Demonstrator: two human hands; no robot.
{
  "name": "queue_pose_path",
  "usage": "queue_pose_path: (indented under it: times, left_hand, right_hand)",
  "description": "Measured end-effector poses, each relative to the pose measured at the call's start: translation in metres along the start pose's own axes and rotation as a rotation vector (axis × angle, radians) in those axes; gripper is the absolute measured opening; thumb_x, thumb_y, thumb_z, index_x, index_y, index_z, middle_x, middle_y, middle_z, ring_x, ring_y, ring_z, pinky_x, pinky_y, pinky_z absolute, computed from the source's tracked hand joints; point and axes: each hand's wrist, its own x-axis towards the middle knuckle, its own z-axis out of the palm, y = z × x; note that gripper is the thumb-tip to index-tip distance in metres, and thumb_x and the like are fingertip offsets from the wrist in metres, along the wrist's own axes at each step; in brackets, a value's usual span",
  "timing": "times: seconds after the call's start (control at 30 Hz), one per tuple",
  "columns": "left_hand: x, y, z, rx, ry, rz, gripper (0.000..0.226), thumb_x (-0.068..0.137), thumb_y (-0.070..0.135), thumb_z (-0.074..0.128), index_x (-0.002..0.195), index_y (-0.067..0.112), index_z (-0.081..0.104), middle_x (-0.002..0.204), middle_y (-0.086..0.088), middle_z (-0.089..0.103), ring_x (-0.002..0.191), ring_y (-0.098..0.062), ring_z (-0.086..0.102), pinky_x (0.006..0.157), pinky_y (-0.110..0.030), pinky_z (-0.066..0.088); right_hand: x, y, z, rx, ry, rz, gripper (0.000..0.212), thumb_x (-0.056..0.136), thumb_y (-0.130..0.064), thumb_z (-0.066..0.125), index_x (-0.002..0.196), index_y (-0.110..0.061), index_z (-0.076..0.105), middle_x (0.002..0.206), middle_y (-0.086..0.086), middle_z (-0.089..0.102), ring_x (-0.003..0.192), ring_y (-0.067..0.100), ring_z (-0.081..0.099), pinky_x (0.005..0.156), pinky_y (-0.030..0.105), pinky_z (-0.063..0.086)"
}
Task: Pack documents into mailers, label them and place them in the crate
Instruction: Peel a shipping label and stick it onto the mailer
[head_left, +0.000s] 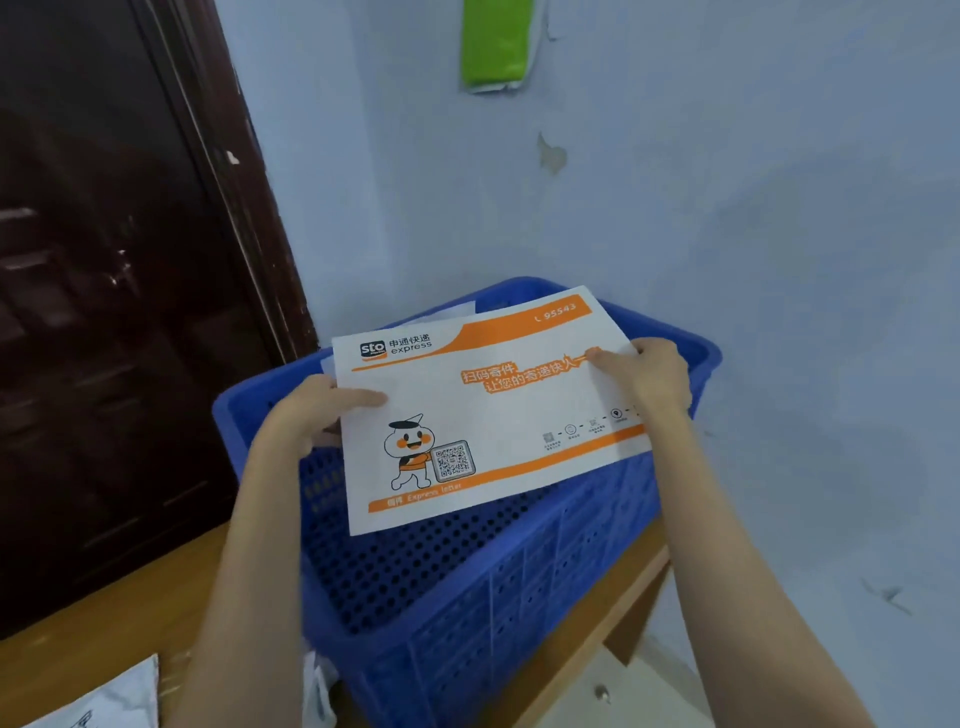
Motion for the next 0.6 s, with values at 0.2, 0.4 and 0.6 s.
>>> queue_pose_path:
  times: [0.2, 0.4, 0.6]
  left_hand:
    - [0.077, -0.003, 0.024, 0.085, -0.002, -0.168, 0.022, 0.083, 0.012, 0.071, 0.101, 0.012, 0.059, 0.103, -0.012, 0.068, 0.089, -0.027, 0.064, 0.074, -0.038, 0.054]
    - [0.122, -0.061, 0.051, 0.056, 0.045, -0.382, 0.026, 0.083, 0.005, 0.069, 0.106, 0.005, 0.056, 0.104, -0.014, 0.064, 0.095, -0.030, 0.061, 0.077, -0.042, 0.051]
    - [0.157, -0.135, 0.065, 0.010, 0.234, -0.476, 0.035, 0.073, 0.008, 0.077, 0.106, 0.005, 0.063, 0.112, -0.016, 0.067, 0.100, -0.032, 0.065, 0.087, -0.048, 0.054]
  right_hand:
    - [0.086, -0.016, 0.044, -0.166, -0.331, 0.073, 0.056, 0.080, -0.043, 0.069, 0.122, -0.011, 0.052, 0.113, 0.007, 0.062, 0.099, 0.029, 0.060, 0.086, 0.043, 0.051]
    - [0.134, 0.005, 0.114, -0.592, -0.798, 0.246, 0.068, 0.088, -0.034, 0.067, 0.141, -0.006, 0.035, 0.144, 0.015, 0.040, 0.128, 0.037, 0.043, 0.104, 0.047, 0.039]
    - [0.161, 0.049, 0.192, -0.692, -0.881, 0.302, 0.073, 0.080, -0.030, 0.074, 0.140, -0.008, 0.039, 0.139, 0.015, 0.044, 0.122, 0.035, 0.049, 0.101, 0.048, 0.044]
